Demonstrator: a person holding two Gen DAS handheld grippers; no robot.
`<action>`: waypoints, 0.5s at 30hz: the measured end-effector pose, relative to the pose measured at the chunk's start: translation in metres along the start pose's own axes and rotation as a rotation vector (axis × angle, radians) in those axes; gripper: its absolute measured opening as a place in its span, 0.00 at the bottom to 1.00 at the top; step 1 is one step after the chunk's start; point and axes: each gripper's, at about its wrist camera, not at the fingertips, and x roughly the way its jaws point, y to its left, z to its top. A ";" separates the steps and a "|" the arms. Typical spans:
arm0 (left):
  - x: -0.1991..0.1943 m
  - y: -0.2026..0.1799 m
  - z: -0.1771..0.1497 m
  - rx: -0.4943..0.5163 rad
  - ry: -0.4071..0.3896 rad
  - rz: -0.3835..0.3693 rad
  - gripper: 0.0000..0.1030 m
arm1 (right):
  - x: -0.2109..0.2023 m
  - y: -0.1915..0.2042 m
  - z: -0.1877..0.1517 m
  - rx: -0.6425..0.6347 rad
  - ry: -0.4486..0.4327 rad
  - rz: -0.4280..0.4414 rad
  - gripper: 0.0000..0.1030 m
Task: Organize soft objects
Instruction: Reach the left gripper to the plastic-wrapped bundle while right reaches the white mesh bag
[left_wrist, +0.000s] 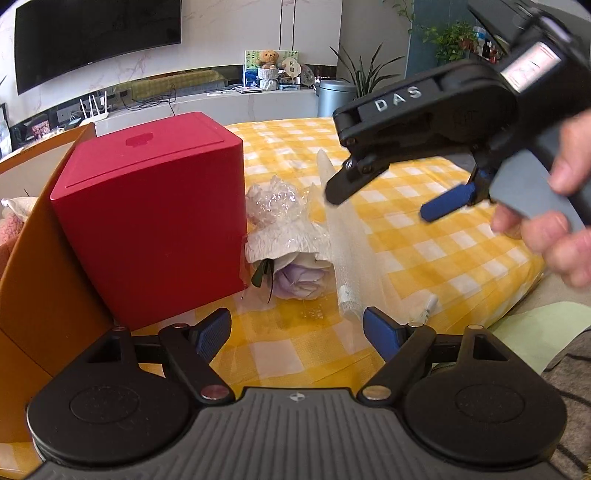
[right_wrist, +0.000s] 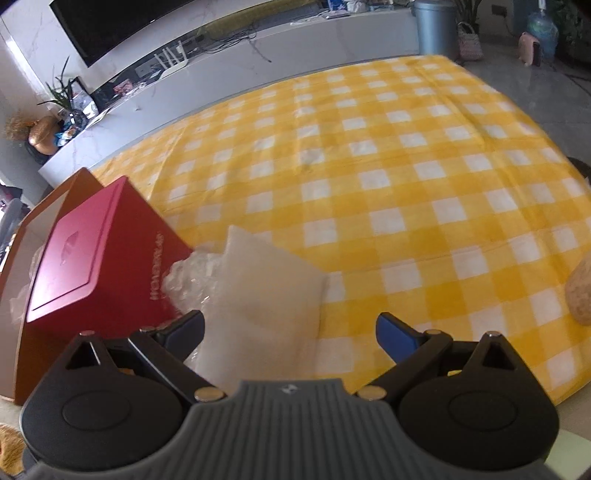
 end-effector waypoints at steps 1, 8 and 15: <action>-0.001 0.002 0.002 0.001 -0.001 -0.008 0.92 | 0.000 0.004 -0.003 -0.010 0.011 0.034 0.93; -0.016 0.008 0.007 -0.014 -0.020 -0.024 0.92 | 0.017 0.005 -0.002 0.087 0.016 -0.014 0.88; -0.026 0.014 0.014 -0.053 -0.021 -0.009 0.92 | 0.017 -0.015 -0.002 0.168 -0.007 -0.073 0.70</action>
